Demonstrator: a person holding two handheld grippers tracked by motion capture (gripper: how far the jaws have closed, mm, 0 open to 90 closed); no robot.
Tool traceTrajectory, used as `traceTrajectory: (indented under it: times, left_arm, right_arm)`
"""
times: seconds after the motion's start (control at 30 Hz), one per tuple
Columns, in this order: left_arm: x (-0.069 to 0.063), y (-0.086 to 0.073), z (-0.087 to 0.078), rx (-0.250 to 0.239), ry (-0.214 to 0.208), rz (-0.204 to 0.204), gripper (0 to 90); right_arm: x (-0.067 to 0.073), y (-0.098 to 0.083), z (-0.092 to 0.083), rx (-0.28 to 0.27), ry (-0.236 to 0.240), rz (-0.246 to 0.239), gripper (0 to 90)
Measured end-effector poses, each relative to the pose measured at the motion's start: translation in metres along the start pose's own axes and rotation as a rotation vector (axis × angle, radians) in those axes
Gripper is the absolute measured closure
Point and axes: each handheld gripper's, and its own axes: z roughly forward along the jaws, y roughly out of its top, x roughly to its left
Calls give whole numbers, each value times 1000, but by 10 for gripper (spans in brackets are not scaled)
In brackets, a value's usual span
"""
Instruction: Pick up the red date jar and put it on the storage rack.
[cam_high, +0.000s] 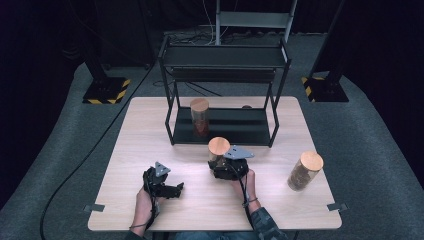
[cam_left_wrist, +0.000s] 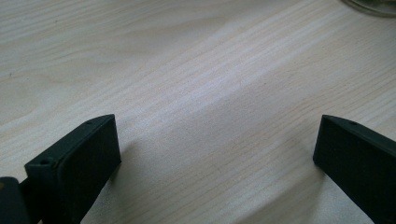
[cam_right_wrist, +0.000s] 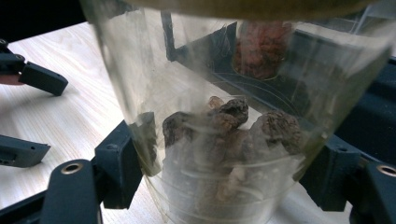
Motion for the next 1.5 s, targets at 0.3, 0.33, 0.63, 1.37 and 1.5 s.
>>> traceTrajectory:
  times: [0.3, 0.33, 0.63, 1.37, 1.5]
  left_arm:
    - [0, 0, 0, 0, 0, 0, 0]
    - [0, 0, 0, 0, 0, 0, 0]
    - [0, 0, 0, -1, 0, 0, 0]
    - [0, 0, 0, -1, -1, -1, 0]
    - [0, 0, 0, -2, 0, -1, 0]
  right_arm:
    - [-2, 3, -5, 6, -7, -2, 250]
    - [-3, 3, -6, 5, -7, 1, 250]
    - [-11, 9, -17, 8, -19, -6, 250]
    - [-25, 18, -21, 21, -42, -3, 250]
    - [-26, 20, -20, 24, -43, -3, 250]
